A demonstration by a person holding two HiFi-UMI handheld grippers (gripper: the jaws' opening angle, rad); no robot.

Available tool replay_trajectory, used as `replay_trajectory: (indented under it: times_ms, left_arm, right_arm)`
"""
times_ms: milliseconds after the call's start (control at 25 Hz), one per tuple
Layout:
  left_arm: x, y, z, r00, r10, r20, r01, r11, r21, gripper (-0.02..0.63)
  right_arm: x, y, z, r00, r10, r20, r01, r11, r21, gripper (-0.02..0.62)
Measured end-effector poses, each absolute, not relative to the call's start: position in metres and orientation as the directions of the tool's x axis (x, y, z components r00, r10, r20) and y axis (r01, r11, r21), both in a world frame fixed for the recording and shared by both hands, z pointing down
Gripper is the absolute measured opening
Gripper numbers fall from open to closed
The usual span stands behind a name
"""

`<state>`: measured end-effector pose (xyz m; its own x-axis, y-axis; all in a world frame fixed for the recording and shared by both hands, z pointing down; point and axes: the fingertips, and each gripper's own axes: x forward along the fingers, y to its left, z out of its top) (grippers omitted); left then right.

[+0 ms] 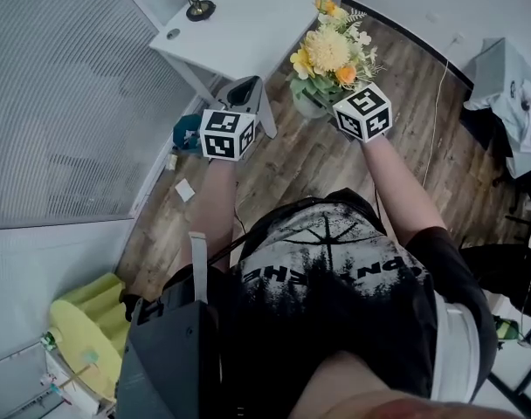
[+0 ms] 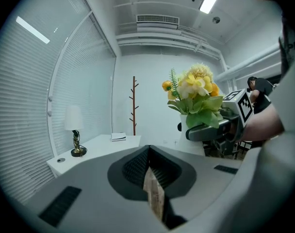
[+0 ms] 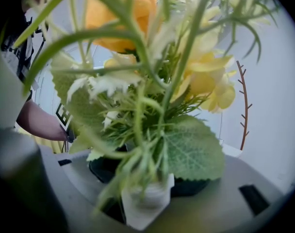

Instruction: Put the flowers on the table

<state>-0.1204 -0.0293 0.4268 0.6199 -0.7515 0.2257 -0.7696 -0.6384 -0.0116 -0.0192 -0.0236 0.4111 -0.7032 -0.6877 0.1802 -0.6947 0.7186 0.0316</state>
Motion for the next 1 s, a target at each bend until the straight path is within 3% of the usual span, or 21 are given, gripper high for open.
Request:
replay_trajectory:
  times_ms: [560,1000]
  left_arm:
    - [-0.142,-0.083,0.449,0.600,-0.761,0.249,-0.791,-0.611,0.037,0.011]
    - [-0.175,-0.181,0.441,0.478,-0.838,0.264,-0.872,-0.488,0.034,0.011]
  right_arm:
    - [-0.042,-0.076,0.435,-0.731,-0.647,0.218,-0.664,0.748,-0.006,0.249]
    - [-0.051,-0.185,0.446,-0.795,-0.556,0.244,-0.581,0.813,-0.041,0.249]
